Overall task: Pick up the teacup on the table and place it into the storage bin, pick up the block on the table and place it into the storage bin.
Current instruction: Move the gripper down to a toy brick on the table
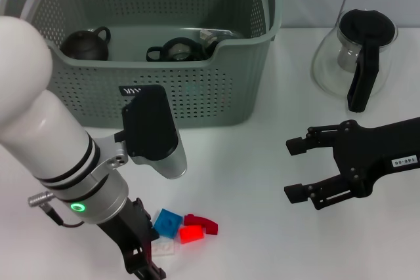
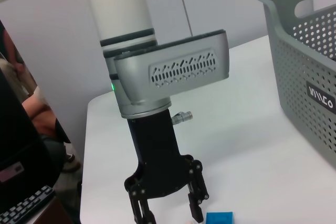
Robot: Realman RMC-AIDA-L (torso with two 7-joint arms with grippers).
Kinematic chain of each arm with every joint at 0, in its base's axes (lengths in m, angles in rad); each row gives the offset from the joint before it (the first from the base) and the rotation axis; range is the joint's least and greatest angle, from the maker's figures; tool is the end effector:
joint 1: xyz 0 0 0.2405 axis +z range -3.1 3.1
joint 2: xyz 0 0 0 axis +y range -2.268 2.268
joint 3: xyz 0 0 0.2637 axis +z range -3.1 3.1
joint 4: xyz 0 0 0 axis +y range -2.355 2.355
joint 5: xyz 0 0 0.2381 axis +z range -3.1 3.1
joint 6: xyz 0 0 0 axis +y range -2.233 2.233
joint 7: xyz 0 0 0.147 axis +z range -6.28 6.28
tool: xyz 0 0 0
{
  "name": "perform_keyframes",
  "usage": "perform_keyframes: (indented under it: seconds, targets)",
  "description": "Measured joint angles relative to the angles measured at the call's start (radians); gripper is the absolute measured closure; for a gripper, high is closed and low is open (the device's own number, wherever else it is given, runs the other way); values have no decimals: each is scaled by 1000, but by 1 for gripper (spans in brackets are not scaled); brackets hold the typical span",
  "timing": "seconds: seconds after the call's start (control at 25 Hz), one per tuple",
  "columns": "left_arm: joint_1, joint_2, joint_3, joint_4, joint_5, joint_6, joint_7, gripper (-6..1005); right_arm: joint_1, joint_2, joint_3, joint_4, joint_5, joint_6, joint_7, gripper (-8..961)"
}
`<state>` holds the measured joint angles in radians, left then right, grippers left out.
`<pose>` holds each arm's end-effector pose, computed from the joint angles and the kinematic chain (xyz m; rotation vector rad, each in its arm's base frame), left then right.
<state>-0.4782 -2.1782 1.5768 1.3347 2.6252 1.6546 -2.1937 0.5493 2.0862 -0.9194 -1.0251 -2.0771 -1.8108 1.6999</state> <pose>-0.1967 0.3152 -0.0712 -2.9939 -0.4885 0.7922 0.2145 0.3485 0.0156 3.0457 -0.4971 -0.4300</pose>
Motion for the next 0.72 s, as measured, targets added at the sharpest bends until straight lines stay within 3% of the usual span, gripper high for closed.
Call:
perform_keyframes:
  seconds: [0.12, 0.36, 0.72]
  targets:
    - [0, 0, 10, -4, 16, -9, 1, 242, 0, 0, 3, 0, 0, 0, 0, 6]
    - [3, 0, 16, -6, 20, -26, 8, 396, 0, 0, 5, 0, 0, 9, 0, 6]
    - [8, 0, 27, -18, 21, -81, 33, 476, 0, 0, 5, 1, 0, 14, 0, 7]
